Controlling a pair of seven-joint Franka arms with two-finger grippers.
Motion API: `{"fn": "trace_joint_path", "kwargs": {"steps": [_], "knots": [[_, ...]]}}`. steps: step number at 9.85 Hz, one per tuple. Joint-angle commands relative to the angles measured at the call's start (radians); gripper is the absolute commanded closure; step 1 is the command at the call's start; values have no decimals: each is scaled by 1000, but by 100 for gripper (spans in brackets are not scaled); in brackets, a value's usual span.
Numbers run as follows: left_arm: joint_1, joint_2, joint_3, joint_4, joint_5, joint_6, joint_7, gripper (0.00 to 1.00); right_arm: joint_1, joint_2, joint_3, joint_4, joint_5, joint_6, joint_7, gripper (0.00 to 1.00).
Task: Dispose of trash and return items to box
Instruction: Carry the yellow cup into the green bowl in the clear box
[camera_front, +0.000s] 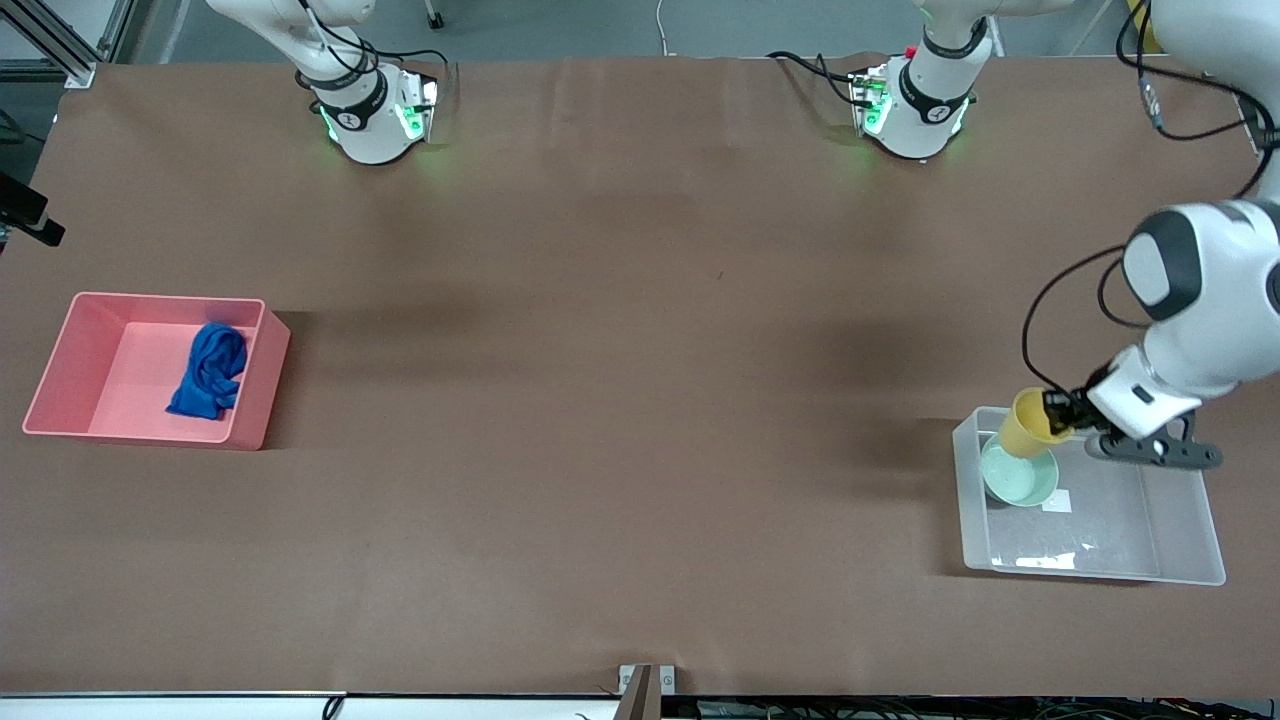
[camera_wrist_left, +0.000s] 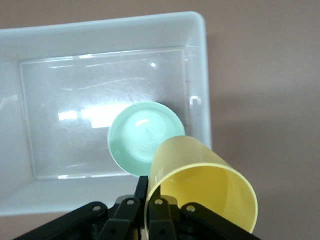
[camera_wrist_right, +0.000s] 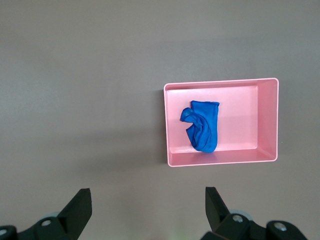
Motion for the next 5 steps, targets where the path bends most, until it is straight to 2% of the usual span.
{"fn": "trace_joint_path", "kwargs": {"steps": [1,4,5], "knots": [[6,172,24,152,4,-24,30,99,8,-1,-9,7,-10,-11,-3,0],[13,269,35,176,-5,-13,41,99,7,-1,-9,7,-10,-11,-3,0],[18,281,34,176,-43,-12,41,98,7,-1,-9,7,-10,-11,-3,0]]}}
